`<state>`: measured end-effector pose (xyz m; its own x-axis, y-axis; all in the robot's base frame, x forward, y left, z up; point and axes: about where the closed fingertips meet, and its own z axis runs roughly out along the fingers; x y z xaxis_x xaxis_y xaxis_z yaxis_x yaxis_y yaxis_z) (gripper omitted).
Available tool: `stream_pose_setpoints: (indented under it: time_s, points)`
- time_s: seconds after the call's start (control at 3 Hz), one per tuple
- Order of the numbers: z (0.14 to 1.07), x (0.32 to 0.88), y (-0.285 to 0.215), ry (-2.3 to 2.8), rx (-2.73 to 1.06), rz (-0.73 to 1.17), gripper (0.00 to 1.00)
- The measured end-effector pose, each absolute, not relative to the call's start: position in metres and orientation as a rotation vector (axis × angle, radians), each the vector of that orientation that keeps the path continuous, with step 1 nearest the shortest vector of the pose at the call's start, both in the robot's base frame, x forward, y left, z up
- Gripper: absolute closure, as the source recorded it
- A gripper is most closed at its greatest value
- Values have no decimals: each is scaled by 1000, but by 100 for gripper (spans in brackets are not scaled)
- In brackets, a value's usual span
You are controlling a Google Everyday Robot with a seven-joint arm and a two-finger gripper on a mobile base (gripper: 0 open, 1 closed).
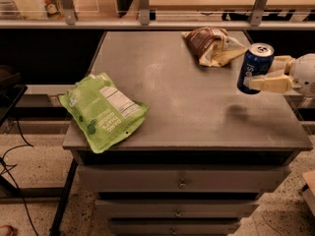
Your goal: Move pepsi can near brown chip bag
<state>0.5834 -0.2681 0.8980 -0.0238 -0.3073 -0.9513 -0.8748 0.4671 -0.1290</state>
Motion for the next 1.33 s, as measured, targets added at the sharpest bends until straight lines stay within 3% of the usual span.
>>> stream_pose_setpoints:
  time_s: [0.33,0.67,1.0,1.33]
  points:
    - [893,615,-281,1618,-988,567,85]
    - [883,644,-293,1648,-932,516,77]
    - [869,665,-299,1664,-879,497,61]
    - [858,679,-301,1675,-836,491,38]
